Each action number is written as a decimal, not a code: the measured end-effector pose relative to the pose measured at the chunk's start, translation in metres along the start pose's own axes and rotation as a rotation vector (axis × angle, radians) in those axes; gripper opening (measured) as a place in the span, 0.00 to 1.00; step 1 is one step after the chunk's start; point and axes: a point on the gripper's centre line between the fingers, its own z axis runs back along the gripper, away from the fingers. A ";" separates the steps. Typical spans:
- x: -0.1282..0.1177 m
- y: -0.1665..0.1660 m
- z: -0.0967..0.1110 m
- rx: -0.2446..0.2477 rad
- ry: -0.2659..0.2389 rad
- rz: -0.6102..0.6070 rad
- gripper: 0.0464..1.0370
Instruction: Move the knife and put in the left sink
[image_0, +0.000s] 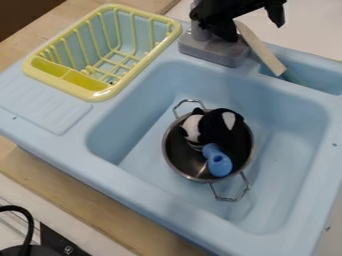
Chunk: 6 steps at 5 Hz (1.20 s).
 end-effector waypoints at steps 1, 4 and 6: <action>-0.002 0.004 -0.003 0.003 0.009 0.003 0.83; -0.010 0.013 -0.022 0.014 0.005 0.012 0.08; -0.014 0.014 -0.007 0.014 -0.008 0.037 0.02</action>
